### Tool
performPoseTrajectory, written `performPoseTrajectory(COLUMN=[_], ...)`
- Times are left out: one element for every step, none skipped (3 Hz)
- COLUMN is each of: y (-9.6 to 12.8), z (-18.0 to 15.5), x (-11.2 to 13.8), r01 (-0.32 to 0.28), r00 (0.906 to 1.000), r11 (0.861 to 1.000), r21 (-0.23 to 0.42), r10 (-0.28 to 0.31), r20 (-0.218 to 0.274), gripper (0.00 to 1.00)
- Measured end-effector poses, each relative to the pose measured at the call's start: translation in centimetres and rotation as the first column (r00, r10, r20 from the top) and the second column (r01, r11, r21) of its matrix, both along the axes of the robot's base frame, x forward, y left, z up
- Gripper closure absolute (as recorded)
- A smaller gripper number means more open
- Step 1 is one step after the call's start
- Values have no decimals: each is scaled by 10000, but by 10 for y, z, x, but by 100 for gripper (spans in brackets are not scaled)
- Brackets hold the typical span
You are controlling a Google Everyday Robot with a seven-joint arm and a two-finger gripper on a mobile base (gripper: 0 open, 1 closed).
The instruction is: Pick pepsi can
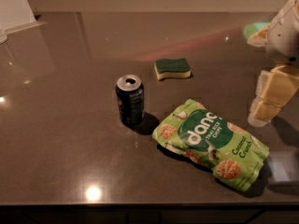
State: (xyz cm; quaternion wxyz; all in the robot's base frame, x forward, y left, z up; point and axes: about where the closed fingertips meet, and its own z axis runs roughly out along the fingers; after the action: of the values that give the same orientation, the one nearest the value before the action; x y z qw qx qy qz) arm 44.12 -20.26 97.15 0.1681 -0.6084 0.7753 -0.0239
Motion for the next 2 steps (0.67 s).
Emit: performPoseTrajectory(y=[26, 61], z=[-12, -26], x=[6, 14], r01=[-304, -654], r00=[9995, 9974], r11=[9983, 9908], r21=[501, 1186], r10=[309, 684], r20=[-93, -217], gripper=[0, 0])
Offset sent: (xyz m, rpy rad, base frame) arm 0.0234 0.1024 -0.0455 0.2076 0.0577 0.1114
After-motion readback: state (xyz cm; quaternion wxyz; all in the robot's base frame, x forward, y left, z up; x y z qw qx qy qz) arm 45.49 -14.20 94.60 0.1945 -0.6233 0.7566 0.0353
